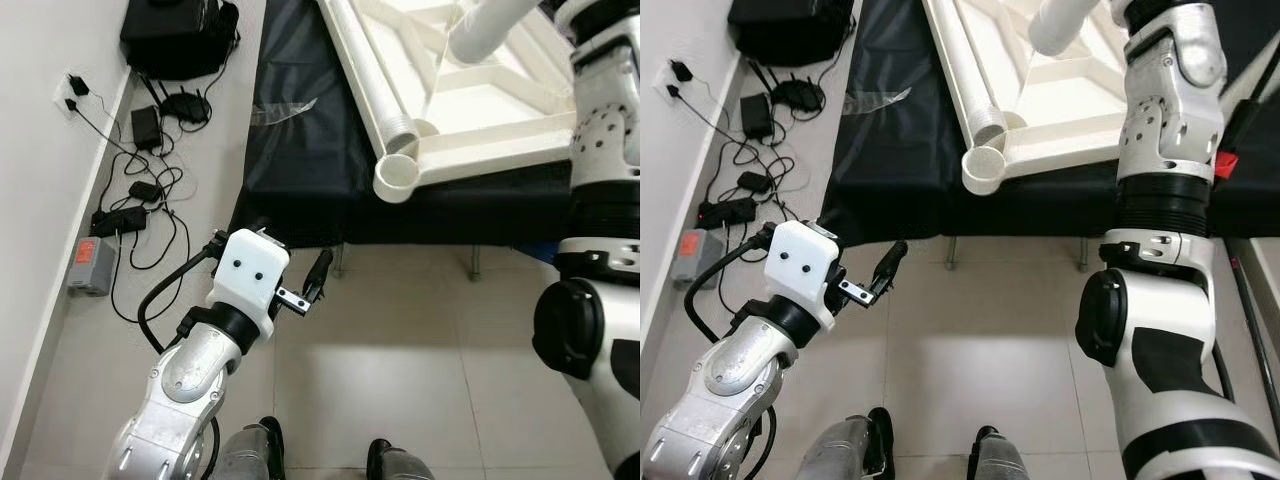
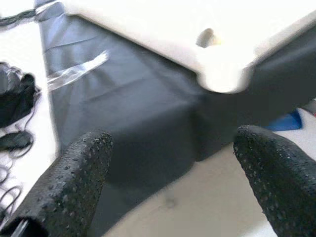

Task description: Building children table

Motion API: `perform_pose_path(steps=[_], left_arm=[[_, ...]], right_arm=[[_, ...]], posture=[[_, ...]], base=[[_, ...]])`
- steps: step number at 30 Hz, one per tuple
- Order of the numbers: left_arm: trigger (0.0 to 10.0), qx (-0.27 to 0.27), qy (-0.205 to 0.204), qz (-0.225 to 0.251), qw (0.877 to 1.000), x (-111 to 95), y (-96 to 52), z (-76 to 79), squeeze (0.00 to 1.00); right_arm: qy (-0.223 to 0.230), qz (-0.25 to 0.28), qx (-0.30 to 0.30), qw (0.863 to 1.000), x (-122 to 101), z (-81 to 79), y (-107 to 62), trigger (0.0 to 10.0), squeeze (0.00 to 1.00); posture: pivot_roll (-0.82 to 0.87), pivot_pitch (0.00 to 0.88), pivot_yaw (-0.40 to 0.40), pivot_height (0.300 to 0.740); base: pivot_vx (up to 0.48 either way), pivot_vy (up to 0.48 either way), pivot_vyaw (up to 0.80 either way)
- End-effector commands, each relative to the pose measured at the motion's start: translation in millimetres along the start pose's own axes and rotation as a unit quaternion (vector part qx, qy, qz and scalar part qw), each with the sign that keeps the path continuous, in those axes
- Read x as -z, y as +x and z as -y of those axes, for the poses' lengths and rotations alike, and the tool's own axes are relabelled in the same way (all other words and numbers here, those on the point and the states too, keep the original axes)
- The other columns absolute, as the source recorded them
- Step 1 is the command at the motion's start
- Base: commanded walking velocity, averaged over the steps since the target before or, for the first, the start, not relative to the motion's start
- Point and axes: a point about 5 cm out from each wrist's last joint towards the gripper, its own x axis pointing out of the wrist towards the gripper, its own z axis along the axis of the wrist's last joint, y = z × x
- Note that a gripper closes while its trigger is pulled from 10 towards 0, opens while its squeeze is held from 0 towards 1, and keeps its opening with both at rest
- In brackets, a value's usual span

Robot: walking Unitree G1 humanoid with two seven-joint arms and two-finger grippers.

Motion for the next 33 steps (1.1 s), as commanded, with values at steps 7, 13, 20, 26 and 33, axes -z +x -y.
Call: perform_pose_path(steps=[7, 13, 20, 26, 33], left_arm=[[10.0, 0.0, -0.01, -0.011, 1.0, 4.4, 1.0, 2.1, 0.0], [10.0, 0.0, -0.005, -0.015, 1.0, 5.3, -1.1, 3.1, 0.0], [10.0, 0.004, -0.009, -0.017, 1.0, 5.7, -2.3, 6.4, 0.0], [10.0, 0.011, -0.009, -0.022, 1.0, 7.7, -5.5, 9.5, 0.0], [10.0, 0.02, -0.011, -0.03, 0.999, 9.4, -11.5, 16.0, 0.0]], right_arm=[[0.006, 0.004, -0.025, 1.0, -4.6, 3.6, -6.1, 10.0, 0.0], [0.038, -0.027, -0.106, 0.993, 3.1, -6.7, -13.7, 10.0, 0.0], [0.065, -0.119, -0.205, 0.969, 20.0, -6.8, -32.6, 10.0, 0.0], [0.089, -0.135, -0.28, 0.946, 26.8, -12.3, -44.8, 10.0, 0.0], [0.099, -0.176, -0.309, 0.929, 47.8, -18.8, -54.9, 10.0, 0.0]], posture=[[0.18, 0.271, -0.021, 0.74], [0.19, 0.275, -0.02, 0.74], [0.18, 0.28, -0.017, 0.74], [0.18, 0.282, -0.021, 0.74], [0.19, 0.292, -0.027, 0.74]], base=[[0.0, 0.0, 0.0], [0.0, 0.0, 0.0], [0.0, 0.0, 0.0], [0.0, 0.0, 0.0], [0.0, 0.0, 0.0]])
